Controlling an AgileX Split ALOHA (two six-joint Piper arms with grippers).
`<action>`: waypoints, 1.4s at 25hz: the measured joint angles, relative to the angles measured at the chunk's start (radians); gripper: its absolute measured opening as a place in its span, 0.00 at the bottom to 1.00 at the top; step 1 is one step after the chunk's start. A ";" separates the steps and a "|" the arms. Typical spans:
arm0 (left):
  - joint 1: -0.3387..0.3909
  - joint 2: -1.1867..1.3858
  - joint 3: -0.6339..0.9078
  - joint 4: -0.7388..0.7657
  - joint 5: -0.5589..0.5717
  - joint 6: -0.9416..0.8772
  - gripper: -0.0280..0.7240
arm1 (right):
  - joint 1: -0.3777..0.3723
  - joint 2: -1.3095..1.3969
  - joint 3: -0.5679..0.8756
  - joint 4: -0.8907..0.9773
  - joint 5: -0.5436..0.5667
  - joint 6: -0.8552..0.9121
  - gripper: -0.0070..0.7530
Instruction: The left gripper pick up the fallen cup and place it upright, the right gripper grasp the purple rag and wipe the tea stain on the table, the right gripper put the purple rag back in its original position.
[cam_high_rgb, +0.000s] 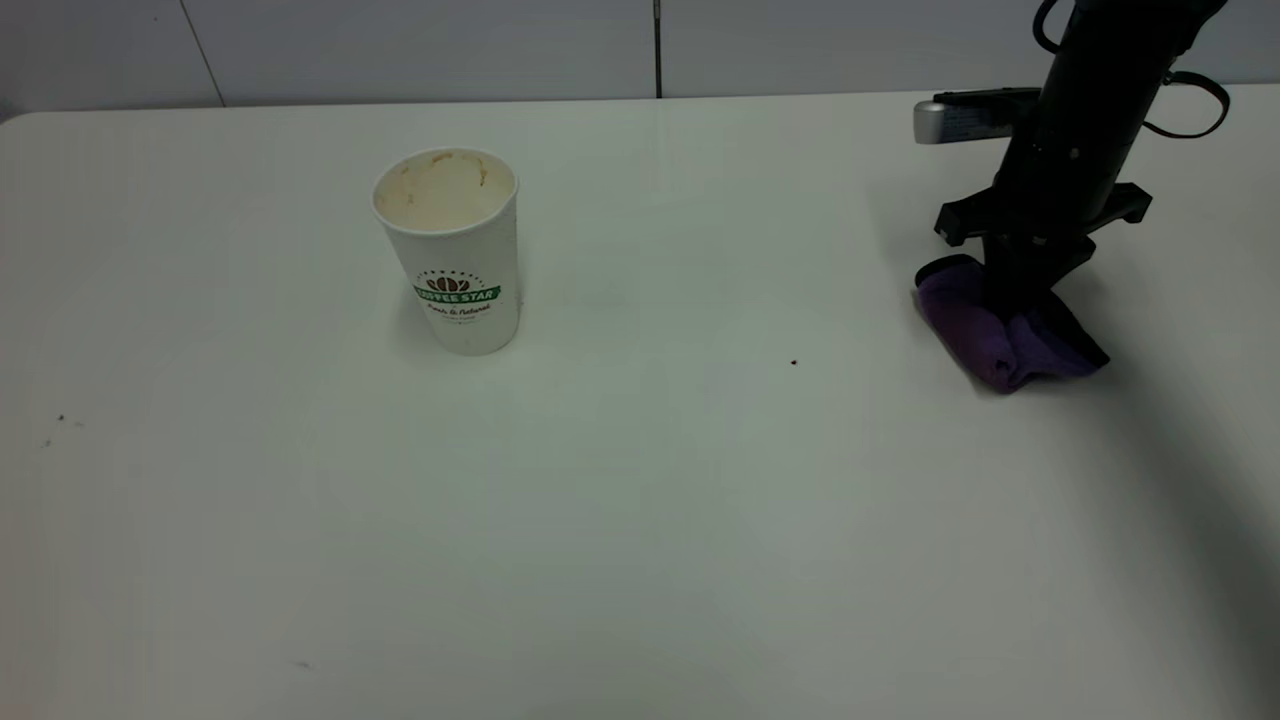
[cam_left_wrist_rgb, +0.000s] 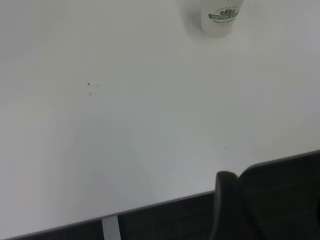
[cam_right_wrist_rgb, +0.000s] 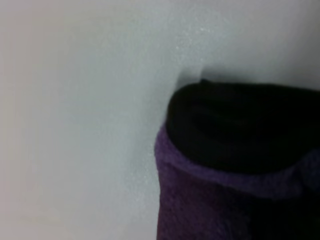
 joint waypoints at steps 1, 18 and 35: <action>0.000 0.000 0.000 0.000 0.000 0.000 0.62 | 0.004 0.000 -0.001 0.001 0.000 0.000 0.07; 0.000 0.000 0.000 0.000 0.000 0.000 0.62 | 0.082 -0.209 0.006 0.089 0.156 -0.081 0.73; 0.000 0.000 0.000 0.000 0.000 0.000 0.62 | 0.103 -0.850 0.235 0.173 0.289 -0.016 0.61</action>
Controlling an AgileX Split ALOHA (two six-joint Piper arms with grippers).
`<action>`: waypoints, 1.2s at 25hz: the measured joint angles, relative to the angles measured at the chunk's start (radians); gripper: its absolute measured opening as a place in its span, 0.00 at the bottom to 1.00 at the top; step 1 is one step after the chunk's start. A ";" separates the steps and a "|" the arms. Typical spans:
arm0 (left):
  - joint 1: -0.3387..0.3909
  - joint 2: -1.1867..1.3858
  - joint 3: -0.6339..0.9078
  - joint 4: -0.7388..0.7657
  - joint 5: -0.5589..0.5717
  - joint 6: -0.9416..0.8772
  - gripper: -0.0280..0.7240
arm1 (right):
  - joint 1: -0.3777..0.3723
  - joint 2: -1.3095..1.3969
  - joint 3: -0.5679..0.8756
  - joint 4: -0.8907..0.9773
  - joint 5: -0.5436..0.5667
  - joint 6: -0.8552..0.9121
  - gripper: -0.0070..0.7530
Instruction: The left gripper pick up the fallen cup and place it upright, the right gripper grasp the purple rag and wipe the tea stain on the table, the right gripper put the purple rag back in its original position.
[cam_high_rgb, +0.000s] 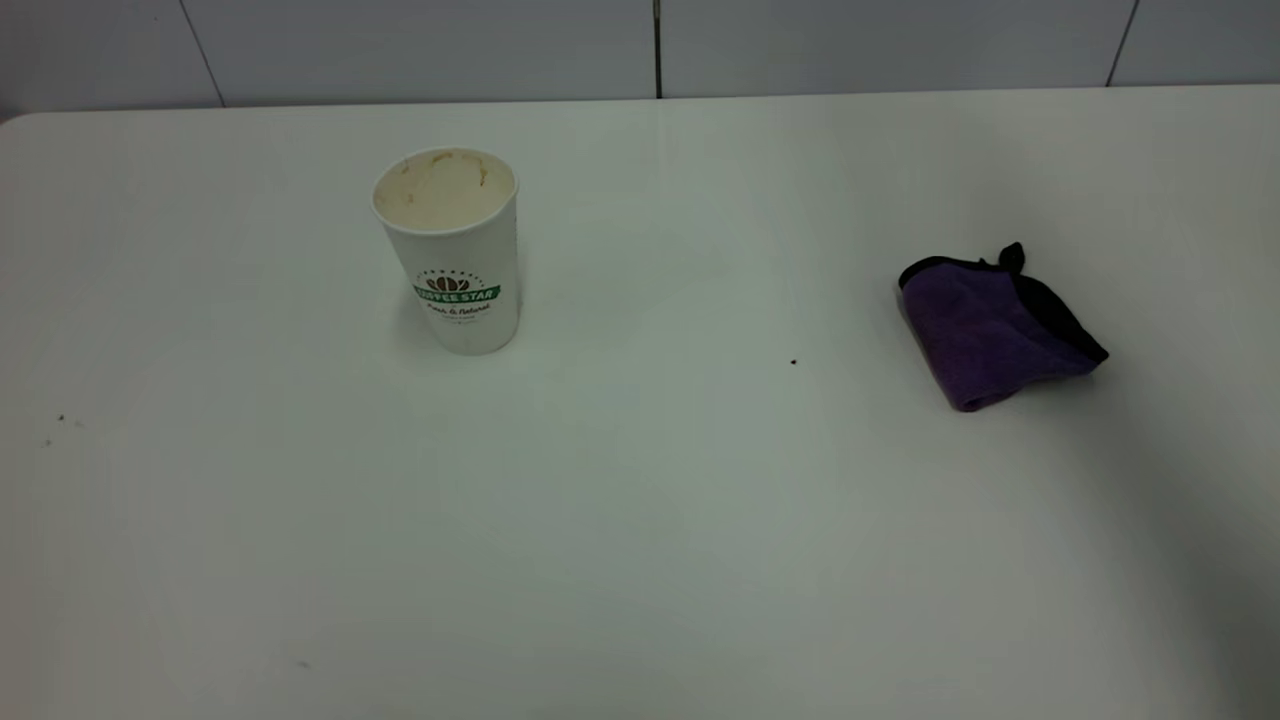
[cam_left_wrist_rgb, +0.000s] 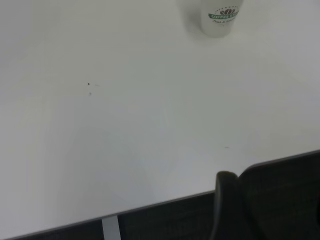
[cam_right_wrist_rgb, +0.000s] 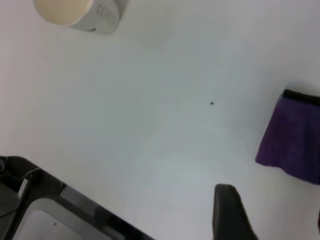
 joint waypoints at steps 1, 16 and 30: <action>0.000 0.000 0.000 0.000 0.000 0.000 0.62 | 0.000 -0.059 0.058 -0.010 0.001 0.001 0.61; 0.000 0.000 0.000 0.000 0.000 0.000 0.62 | 0.000 -0.767 0.717 -0.130 0.011 0.052 0.61; 0.000 0.000 0.000 0.000 0.000 0.000 0.62 | 0.000 -1.369 1.152 -0.260 0.003 0.208 0.64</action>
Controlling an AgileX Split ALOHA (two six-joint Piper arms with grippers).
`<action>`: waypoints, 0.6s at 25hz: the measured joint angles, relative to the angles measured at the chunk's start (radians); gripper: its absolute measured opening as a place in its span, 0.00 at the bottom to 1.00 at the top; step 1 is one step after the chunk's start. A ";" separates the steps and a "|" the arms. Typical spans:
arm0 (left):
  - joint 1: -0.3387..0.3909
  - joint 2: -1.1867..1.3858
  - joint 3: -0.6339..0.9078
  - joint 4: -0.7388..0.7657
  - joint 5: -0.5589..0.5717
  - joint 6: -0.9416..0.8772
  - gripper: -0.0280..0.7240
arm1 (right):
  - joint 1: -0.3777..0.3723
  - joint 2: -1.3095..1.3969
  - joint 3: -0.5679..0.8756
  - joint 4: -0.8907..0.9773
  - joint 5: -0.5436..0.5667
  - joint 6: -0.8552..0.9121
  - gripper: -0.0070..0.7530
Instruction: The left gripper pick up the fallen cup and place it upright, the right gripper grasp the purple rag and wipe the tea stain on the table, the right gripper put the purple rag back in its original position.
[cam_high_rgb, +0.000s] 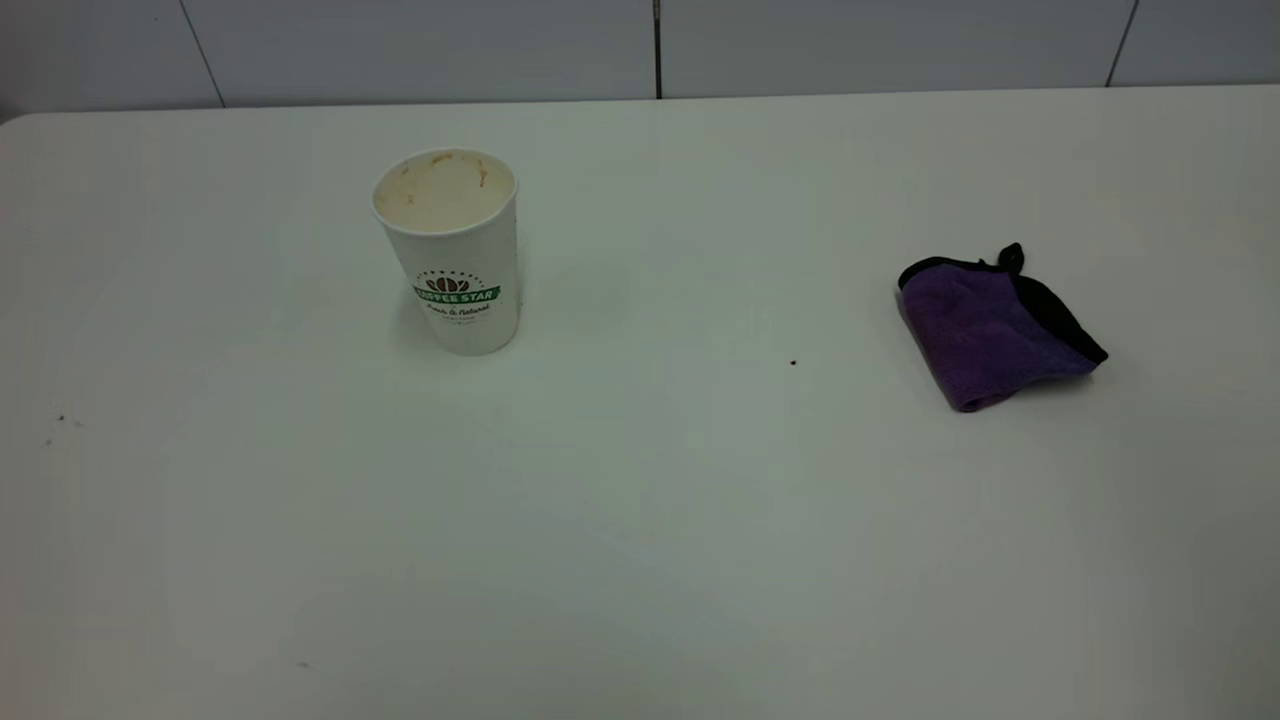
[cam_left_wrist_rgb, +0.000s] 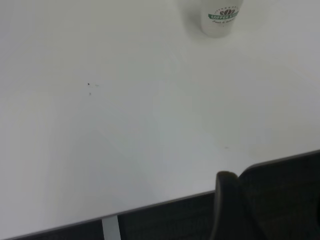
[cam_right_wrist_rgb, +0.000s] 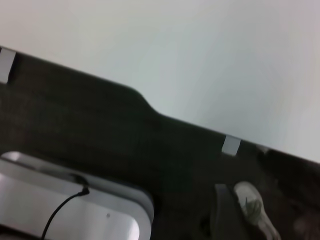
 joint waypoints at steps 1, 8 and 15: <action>0.000 0.000 0.000 0.000 0.000 0.000 0.62 | 0.000 -0.035 0.022 -0.004 -0.007 0.002 0.64; 0.000 0.000 0.000 0.000 0.000 0.000 0.62 | 0.000 -0.246 0.100 -0.021 -0.100 0.034 0.64; 0.000 0.000 0.000 0.000 0.000 0.000 0.62 | 0.000 -0.269 0.106 -0.025 -0.102 0.036 0.64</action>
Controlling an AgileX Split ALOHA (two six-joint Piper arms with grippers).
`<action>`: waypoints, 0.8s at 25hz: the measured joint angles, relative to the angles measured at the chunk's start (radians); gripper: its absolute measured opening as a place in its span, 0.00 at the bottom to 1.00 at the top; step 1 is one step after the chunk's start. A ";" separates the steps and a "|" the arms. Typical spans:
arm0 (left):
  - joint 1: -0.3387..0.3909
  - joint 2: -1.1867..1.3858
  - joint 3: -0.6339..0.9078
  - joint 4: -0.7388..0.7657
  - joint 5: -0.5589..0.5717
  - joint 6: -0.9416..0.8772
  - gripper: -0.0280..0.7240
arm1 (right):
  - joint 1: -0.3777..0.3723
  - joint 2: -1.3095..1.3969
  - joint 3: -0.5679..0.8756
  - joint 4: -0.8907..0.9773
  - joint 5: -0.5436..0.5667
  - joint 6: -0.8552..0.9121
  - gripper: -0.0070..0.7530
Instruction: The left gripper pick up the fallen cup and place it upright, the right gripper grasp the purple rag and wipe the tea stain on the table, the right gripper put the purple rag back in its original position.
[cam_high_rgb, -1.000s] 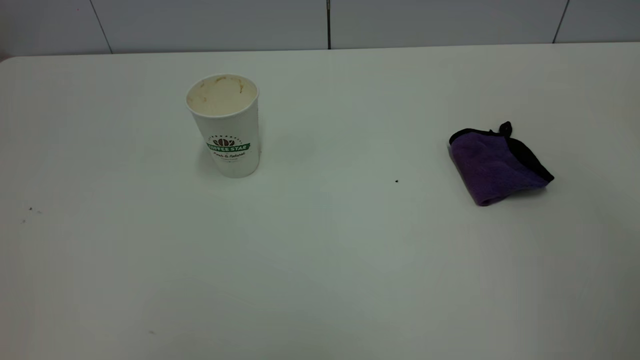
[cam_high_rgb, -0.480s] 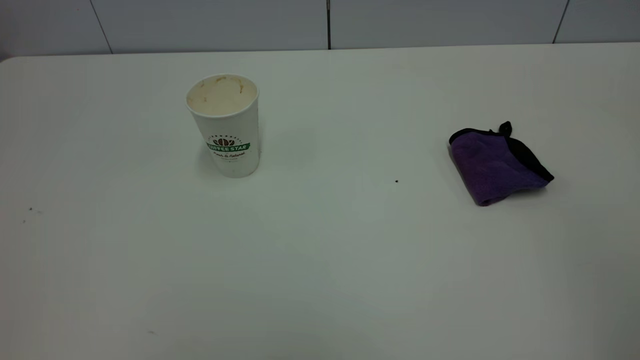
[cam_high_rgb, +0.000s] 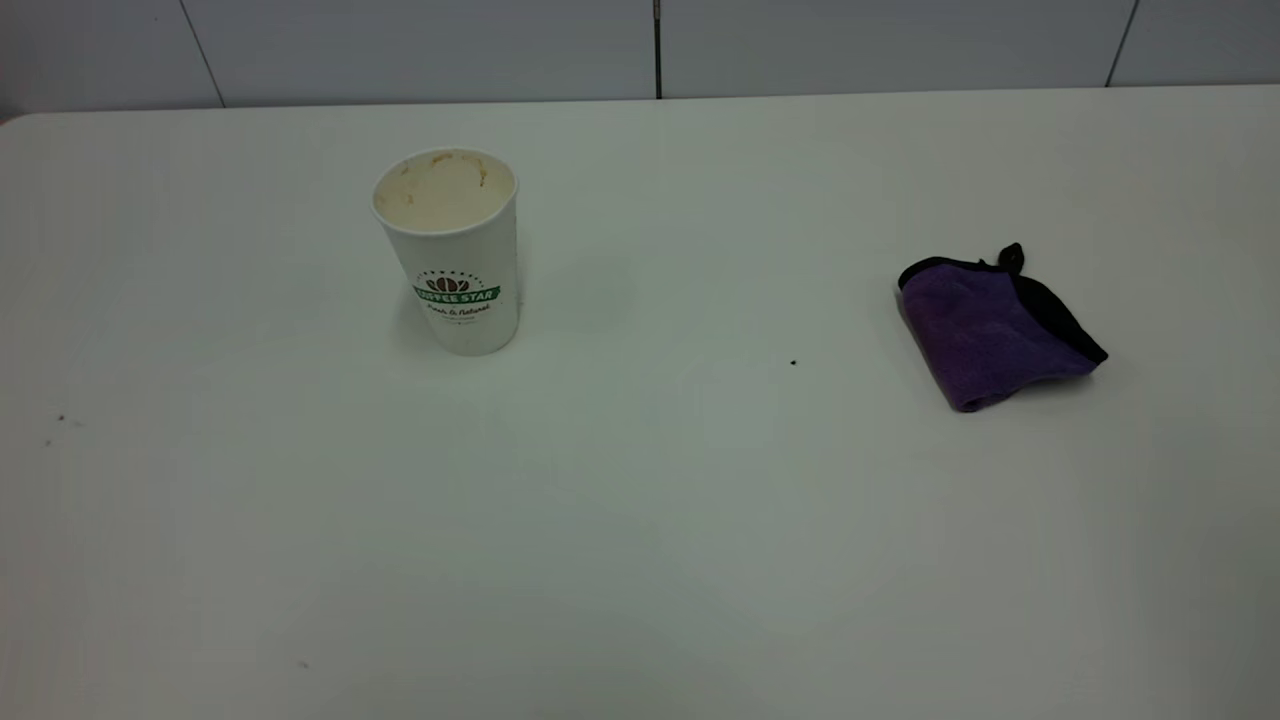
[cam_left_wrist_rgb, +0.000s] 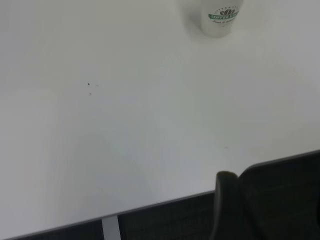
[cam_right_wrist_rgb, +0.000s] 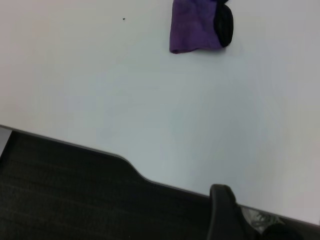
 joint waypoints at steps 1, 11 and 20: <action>0.000 0.000 0.000 0.000 0.000 0.000 0.62 | 0.000 0.000 0.000 0.000 0.000 0.000 0.64; 0.000 0.000 0.000 0.000 0.000 0.000 0.62 | -0.059 -0.029 0.000 0.005 -0.001 0.003 0.64; 0.000 0.000 0.000 0.000 0.000 0.000 0.62 | -0.187 -0.209 0.000 0.011 0.002 0.003 0.64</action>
